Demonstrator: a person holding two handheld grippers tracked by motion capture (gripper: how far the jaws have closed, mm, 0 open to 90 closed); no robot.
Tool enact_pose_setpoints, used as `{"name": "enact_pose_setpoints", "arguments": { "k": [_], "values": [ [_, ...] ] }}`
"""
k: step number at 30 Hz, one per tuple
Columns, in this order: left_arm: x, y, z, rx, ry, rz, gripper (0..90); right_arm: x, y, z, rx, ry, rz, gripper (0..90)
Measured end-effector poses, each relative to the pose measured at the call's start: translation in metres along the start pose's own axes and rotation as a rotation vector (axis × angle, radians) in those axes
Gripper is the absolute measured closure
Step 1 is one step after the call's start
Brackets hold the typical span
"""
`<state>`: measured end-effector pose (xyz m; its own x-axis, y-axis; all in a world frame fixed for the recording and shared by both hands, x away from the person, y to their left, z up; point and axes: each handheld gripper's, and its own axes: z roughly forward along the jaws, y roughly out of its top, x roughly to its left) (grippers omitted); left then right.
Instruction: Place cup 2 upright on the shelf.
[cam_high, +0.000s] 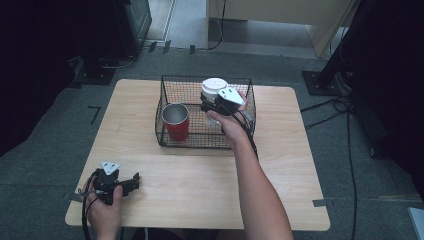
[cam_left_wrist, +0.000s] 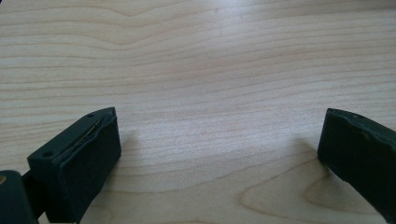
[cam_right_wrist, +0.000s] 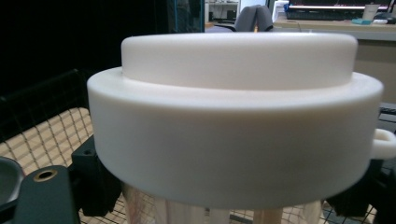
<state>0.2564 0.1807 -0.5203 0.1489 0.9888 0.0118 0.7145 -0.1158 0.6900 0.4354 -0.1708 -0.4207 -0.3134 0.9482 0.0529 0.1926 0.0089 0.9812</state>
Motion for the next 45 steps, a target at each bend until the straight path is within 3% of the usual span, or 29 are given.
{"name": "enact_pose_setpoints", "arguments": {
  "k": [2,7,12,16,21,28,37,45],
  "values": [
    [0.0,0.0,0.0,0.002,-0.001,0.0,0.1,0.0,-0.002,0.004,0.014,-0.012,-0.028,16.0],
    [0.0,0.0,0.0,0.001,-0.001,0.0,0.0,-0.005,-0.009,0.012,0.042,-0.034,-0.026,16.0],
    [0.0,0.0,0.0,0.001,-0.001,0.0,0.1,-0.006,-0.019,0.016,0.066,-0.027,-0.046,16.0],
    [0.0,0.0,0.0,0.002,-0.001,0.0,0.1,-0.006,-0.019,0.017,0.059,-0.025,-0.028,15.9],
    [0.0,0.0,0.0,0.001,-0.001,0.0,0.1,-0.009,-0.019,0.014,0.067,-0.017,-0.015,15.4],
    [0.0,0.0,0.0,0.001,-0.001,0.0,0.1,-0.014,-0.015,0.01,0.08,0.005,-0.022,0.4],
    [0.0,0.0,0.0,0.001,-0.001,0.0,0.1,-0.019,-0.008,0.001,0.07,0.024,-0.048,0.0],
    [0.0,0.0,0.0,0.002,-0.001,0.0,0.1,-0.024,0.0,-0.007,0.05,0.044,-0.042,0.0]
  ]
}}
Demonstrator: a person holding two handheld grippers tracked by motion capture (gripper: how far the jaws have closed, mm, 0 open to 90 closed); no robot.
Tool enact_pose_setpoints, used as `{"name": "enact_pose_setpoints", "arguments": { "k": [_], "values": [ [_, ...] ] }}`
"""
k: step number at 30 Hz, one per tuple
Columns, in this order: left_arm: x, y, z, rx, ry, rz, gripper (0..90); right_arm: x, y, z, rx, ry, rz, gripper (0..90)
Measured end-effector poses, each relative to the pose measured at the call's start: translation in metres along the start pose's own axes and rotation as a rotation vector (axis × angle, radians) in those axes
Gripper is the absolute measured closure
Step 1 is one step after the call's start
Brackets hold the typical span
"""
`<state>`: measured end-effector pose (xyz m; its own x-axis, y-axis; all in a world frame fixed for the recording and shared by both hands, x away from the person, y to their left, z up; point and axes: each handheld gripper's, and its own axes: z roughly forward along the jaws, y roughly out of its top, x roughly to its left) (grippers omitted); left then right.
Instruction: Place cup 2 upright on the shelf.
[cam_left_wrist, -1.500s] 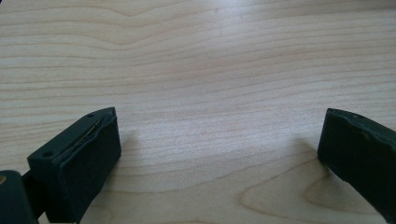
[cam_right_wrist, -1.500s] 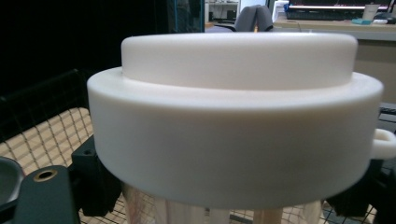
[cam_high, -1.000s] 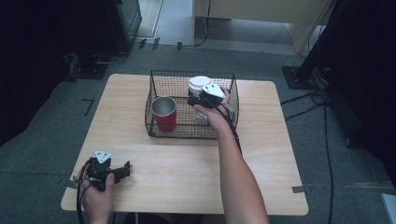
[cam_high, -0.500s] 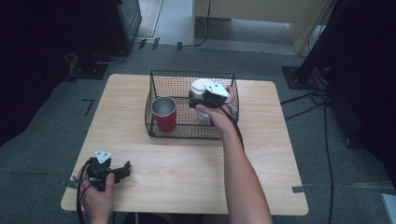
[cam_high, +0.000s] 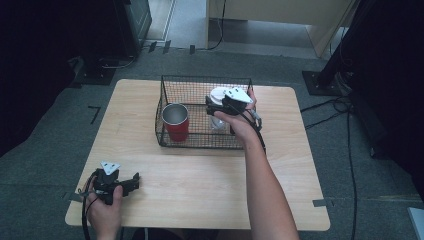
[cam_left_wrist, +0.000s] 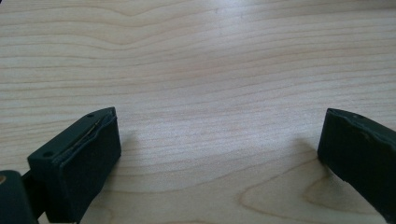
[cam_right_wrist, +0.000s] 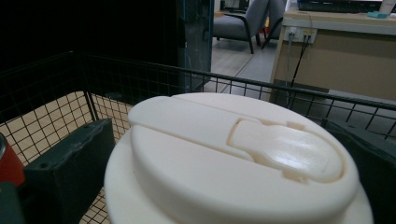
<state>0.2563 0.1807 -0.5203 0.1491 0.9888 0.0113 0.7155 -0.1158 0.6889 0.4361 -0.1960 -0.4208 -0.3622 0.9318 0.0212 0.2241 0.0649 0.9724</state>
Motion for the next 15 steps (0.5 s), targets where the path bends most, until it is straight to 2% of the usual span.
{"name": "enact_pose_setpoints", "arguments": {
  "k": [15],
  "values": [
    [0.0,0.0,0.0,0.0,0.0,0.0,0.1,0.003,0.012,-0.018,-0.012,0.002,-0.012,0.0]
  ]
}}
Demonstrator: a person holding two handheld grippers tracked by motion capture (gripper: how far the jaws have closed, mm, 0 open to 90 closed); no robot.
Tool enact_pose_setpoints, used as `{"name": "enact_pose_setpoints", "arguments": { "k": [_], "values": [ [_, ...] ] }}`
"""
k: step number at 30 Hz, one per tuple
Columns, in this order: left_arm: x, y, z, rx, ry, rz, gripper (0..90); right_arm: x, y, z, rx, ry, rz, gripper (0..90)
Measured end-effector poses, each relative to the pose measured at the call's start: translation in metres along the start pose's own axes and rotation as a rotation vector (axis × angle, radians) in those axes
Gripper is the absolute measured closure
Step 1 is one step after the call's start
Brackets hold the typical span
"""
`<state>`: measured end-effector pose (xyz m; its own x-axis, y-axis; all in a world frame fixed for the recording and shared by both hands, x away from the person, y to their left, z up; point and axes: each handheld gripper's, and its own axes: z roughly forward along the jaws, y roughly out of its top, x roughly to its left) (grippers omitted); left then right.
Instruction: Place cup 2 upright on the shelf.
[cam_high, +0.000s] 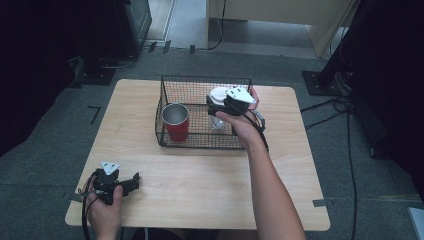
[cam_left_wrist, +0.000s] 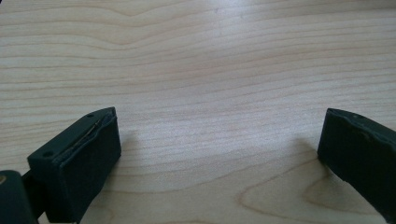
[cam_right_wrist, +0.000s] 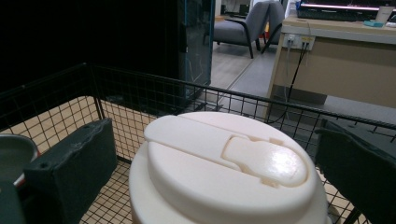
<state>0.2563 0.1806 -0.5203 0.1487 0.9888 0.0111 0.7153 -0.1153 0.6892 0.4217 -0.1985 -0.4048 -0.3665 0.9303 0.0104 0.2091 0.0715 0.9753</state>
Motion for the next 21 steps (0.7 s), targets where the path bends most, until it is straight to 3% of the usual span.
{"name": "enact_pose_setpoints", "arguments": {
  "k": [12,21],
  "values": [
    [0.0,0.0,0.0,0.0,0.0,0.0,0.1,0.004,0.008,-0.026,-0.007,0.008,0.025,0.0],
    [0.0,0.0,0.0,-0.001,0.0,-0.001,0.1,0.003,0.001,-0.055,-0.03,0.026,0.017,0.0]
  ]
}}
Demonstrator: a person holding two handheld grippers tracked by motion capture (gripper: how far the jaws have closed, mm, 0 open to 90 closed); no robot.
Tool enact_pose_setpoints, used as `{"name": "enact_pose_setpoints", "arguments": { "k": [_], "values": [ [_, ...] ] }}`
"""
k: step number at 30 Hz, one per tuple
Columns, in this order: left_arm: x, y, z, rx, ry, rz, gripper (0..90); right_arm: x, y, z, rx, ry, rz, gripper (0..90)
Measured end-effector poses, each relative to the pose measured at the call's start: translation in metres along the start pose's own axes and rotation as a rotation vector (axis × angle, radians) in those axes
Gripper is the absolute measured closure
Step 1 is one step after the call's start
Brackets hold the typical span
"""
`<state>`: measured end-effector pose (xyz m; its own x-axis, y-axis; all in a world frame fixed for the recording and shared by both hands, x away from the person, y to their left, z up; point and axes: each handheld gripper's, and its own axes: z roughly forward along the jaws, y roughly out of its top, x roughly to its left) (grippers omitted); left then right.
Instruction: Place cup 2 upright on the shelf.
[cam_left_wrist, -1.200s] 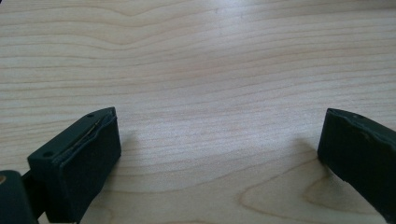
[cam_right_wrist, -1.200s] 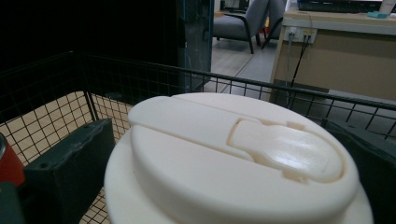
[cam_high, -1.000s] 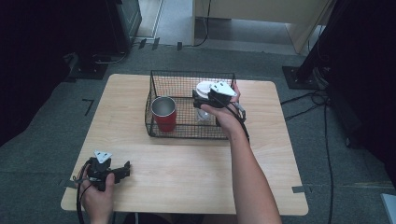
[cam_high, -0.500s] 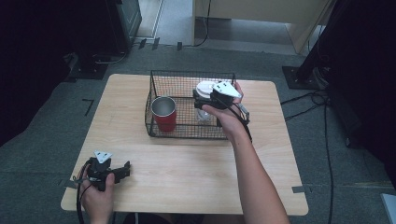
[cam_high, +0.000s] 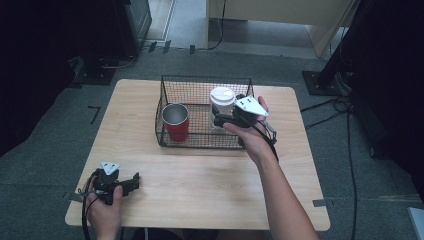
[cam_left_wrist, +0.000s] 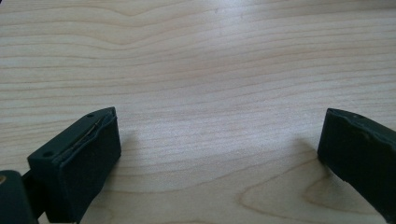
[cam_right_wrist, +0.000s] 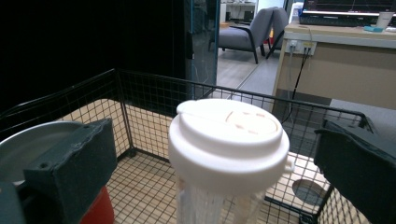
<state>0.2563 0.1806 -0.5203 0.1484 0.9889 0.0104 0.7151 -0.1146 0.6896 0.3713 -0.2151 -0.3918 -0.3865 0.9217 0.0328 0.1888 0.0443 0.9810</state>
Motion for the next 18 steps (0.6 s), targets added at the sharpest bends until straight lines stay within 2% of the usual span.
{"name": "enact_pose_setpoints", "arguments": {
  "k": [18],
  "values": [
    [0.0,0.0,0.0,-0.001,0.001,0.002,0.1,-0.001,-0.014,-0.05,-0.009,0.017,-0.041,0.0]
  ]
}}
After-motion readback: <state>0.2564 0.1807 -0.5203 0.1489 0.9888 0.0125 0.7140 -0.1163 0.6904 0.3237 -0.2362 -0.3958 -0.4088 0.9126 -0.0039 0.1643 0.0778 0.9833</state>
